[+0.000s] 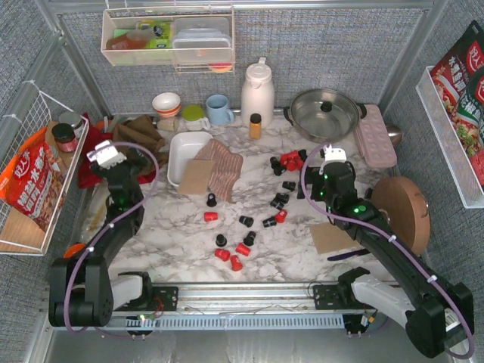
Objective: Mix the coffee capsules in the storage basket
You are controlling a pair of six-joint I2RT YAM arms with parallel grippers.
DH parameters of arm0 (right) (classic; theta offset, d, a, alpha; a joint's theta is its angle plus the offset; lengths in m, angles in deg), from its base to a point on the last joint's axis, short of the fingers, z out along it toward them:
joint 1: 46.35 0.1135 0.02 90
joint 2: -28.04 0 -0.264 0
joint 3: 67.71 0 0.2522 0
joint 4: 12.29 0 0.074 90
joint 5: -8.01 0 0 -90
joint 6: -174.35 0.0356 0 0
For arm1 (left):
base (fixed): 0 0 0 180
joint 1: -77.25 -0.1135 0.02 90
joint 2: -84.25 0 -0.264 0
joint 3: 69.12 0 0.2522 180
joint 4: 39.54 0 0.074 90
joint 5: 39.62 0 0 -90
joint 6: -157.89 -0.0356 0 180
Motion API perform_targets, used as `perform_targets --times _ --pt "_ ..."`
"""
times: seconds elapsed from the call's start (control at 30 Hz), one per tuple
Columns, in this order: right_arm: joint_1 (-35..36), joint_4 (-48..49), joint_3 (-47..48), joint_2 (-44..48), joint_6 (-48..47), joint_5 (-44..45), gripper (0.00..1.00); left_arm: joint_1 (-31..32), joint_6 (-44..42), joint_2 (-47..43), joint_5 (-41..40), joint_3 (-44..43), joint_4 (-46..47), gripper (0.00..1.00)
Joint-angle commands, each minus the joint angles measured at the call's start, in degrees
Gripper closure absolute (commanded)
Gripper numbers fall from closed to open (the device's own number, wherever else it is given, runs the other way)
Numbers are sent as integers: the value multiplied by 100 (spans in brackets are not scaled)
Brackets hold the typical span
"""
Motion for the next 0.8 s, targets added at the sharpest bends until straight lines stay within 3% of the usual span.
perform_targets --times 0.0,0.27,0.4,0.57,0.77 --pt "4 52 71 -51 -105 105 1 -3 1510 -32 365 -843 -3180 1" --pt "3 29 79 -96 -126 130 1 76 1506 10 1793 -826 -2736 1" --pt "3 20 81 -101 -113 134 1 671 1063 218 1337 -986 -3120 1" --pt "8 -54 136 -153 -86 142 1 1879 455 587 280 -1404 -3670 3" --pt "3 -101 164 -166 -65 152 1 2820 -164 1130 -245 -1922 -4118 17"
